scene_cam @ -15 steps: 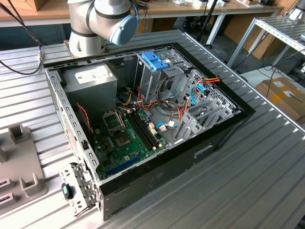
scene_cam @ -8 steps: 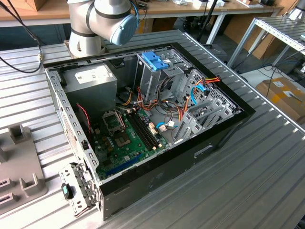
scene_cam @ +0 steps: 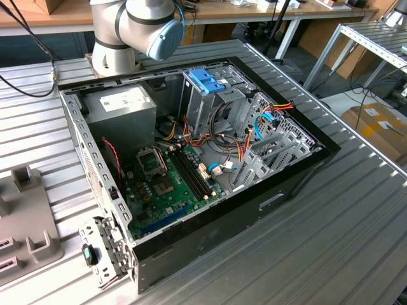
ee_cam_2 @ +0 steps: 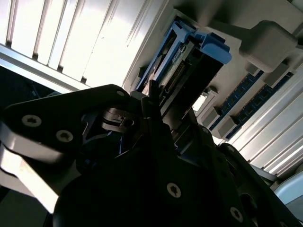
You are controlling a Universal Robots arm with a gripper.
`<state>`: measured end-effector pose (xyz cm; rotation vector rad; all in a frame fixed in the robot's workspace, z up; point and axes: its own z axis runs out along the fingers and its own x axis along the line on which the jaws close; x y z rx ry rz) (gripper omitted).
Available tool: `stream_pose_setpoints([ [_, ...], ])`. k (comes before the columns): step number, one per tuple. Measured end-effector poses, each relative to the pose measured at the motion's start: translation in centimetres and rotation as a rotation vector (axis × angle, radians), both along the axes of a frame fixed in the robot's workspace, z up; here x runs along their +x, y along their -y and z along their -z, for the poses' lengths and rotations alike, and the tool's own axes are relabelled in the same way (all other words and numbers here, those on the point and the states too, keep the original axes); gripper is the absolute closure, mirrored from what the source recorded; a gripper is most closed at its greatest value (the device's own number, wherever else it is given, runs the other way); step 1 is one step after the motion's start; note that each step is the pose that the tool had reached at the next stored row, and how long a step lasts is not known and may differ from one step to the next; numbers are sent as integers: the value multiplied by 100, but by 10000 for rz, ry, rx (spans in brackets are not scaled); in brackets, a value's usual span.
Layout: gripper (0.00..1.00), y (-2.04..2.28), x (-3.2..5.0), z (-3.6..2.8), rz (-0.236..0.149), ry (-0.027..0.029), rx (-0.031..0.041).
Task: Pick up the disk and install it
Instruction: 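Pick up the disk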
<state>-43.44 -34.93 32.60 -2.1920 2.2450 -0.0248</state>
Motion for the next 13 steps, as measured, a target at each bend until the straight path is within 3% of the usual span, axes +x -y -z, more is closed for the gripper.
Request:
stream_pose_setpoints([
  [6,65,0,0,-47,0,-1,-2],
  [13,65,-1,0,-252,0,0,-2],
])
